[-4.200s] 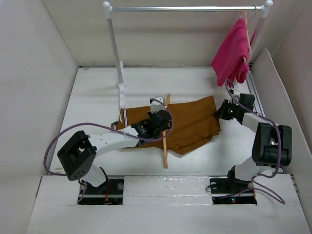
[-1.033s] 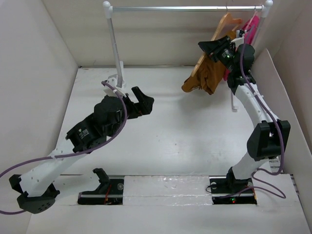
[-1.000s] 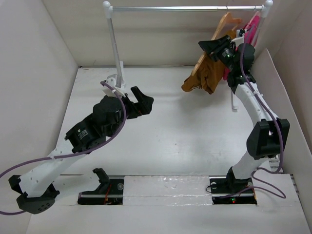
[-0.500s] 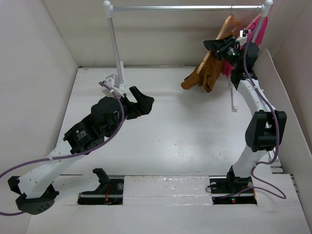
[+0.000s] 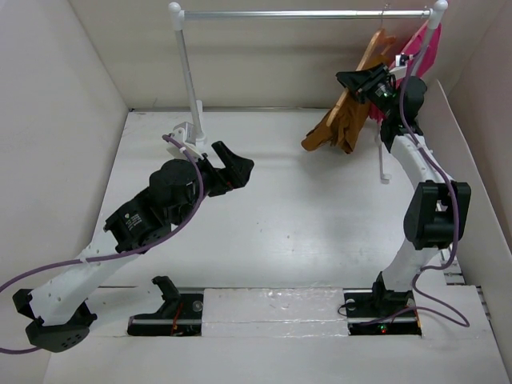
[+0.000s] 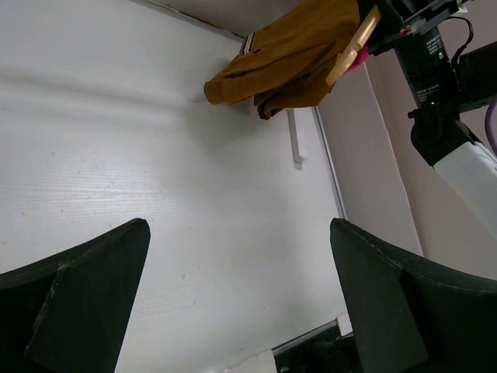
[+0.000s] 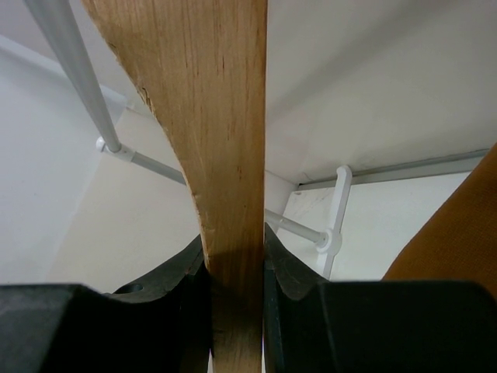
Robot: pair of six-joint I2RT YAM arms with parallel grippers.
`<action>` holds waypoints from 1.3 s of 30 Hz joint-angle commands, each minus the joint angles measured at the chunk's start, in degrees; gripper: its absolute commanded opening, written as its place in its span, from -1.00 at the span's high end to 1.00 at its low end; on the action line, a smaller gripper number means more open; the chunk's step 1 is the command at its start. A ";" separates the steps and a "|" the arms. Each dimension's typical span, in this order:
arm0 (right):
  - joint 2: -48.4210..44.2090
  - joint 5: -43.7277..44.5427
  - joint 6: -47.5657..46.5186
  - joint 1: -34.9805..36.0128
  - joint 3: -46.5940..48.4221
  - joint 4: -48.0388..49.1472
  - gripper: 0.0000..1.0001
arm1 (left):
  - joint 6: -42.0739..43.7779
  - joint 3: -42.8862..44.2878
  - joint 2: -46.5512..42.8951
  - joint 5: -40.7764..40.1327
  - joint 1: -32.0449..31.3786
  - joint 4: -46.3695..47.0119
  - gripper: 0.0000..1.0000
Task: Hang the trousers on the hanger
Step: Place the hanger at the clothesline, then reset both arms
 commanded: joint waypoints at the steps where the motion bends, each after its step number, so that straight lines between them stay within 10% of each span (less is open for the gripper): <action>1: -4.43 1.08 -1.68 -1.49 -1.39 8.16 0.67 | -0.79 0.55 -0.43 0.35 -0.07 2.12 -0.95; 7: -5.13 1.00 -1.51 -2.02 -0.09 7.20 0.42 | -1.31 -0.07 -1.22 0.26 -0.07 1.85 -0.94; 17: -11.45 3.46 -5.98 -2.02 -0.16 1.40 -0.57 | -1.58 0.02 -1.31 0.35 -0.07 2.47 -0.94; 26: -22.62 23.22 -31.11 0.44 2.21 -31.78 -1.00 | 1.32 4.84 1.06 -1.84 -0.07 2.82 -0.95; 39: -34.04 48.89 -49.05 4.92 -0.43 -45.10 -1.00 | 4.75 8.80 5.28 -5.09 -0.07 1.07 -0.98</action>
